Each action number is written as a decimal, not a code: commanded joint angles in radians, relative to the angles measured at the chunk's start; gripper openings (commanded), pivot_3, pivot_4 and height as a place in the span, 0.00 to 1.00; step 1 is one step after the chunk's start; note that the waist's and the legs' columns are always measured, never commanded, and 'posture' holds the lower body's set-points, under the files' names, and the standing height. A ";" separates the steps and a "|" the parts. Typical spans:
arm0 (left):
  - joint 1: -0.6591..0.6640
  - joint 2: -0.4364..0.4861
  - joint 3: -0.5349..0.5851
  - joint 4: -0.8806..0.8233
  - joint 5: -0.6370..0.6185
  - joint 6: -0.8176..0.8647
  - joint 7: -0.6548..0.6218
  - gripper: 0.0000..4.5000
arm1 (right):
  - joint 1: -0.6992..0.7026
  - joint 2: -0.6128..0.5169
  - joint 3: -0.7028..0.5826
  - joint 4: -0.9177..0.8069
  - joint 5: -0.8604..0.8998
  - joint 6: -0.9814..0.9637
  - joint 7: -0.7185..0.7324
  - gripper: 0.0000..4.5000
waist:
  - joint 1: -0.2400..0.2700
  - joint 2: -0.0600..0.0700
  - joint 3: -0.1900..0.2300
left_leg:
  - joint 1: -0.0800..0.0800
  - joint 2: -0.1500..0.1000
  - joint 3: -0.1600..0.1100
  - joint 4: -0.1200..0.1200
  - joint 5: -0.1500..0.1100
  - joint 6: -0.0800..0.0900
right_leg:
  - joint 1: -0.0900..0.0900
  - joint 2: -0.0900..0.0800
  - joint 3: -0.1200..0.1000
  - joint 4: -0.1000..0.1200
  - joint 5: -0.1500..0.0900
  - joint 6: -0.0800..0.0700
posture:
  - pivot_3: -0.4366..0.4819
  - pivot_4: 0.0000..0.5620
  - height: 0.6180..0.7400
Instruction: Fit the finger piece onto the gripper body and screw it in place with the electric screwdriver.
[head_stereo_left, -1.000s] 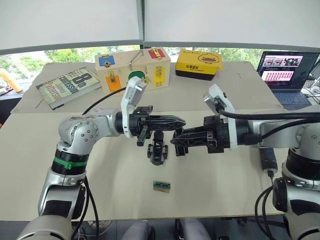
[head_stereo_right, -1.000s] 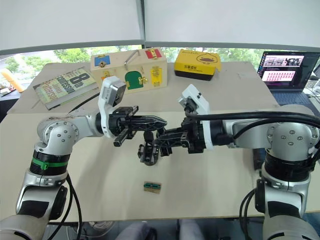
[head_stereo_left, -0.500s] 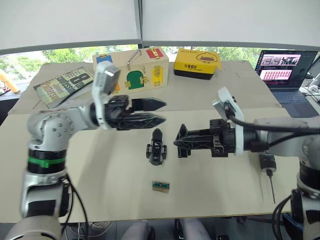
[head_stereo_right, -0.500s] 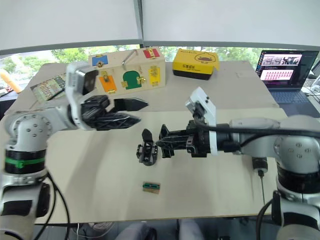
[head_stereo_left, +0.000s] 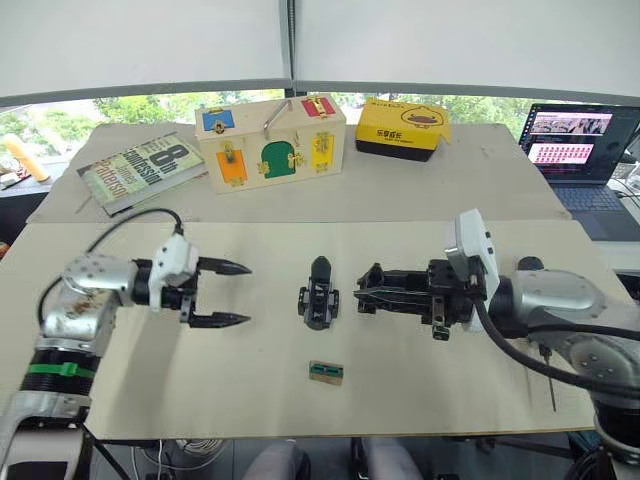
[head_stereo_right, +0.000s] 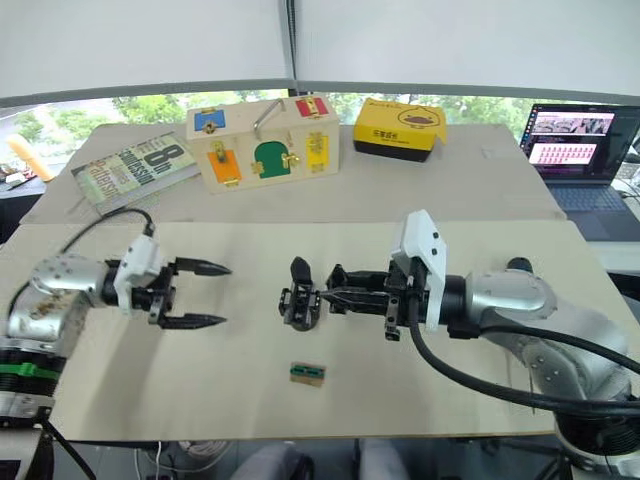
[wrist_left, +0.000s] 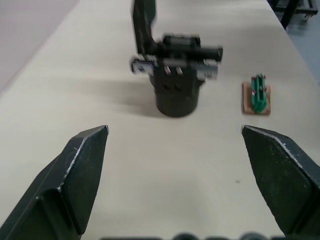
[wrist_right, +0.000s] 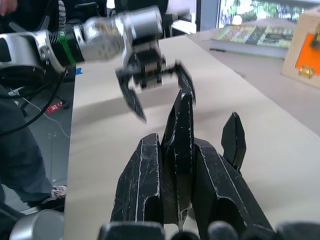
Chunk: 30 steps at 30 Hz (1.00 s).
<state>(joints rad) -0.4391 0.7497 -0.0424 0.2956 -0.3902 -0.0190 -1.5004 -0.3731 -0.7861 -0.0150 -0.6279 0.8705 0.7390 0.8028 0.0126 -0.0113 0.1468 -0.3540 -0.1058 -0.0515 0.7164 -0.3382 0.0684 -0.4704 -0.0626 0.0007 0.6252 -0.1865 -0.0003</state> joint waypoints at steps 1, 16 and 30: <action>-0.004 -0.079 -0.032 0.052 0.054 -0.097 0.035 1.00 | 0.019 0.024 0.018 0.005 -0.082 -0.127 0.073 0.08 | 0.001 0.000 0.000 | 0.000 0.000 0.000 0.000 0.000 0.000 | 0.000 0.000 0.000 0.000 0.000 0.000 | 0.48 0.27 1.00; -0.101 -0.319 -0.139 0.218 0.218 -0.170 0.195 1.00 | 0.051 0.048 0.015 -0.010 -0.083 -0.104 0.069 0.08 | -0.002 0.000 0.000 | 0.000 0.000 0.000 0.004 -0.001 0.001 | 0.001 0.000 0.001 0.002 0.001 0.001 | 0.48 0.27 1.00; -0.121 -0.388 -0.168 0.261 0.240 -0.160 0.187 1.00 | 0.072 0.047 0.020 -0.036 -0.086 -0.100 0.040 0.08 | 0.005 0.000 0.000 | 0.001 0.000 0.000 0.006 -0.001 0.002 | 0.003 0.000 0.001 0.002 0.001 0.001 | 0.48 0.27 1.00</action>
<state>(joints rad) -0.5549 0.3732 -0.1956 0.5492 -0.1539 -0.1747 -1.3079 -0.2971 -0.7379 0.0251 -0.6265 0.7689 0.6422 0.8443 0.0181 -0.0118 0.1467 -0.3534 -0.1056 -0.0518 0.7227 -0.3391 0.0700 -0.4671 -0.0627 0.0018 0.6276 -0.1856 0.0007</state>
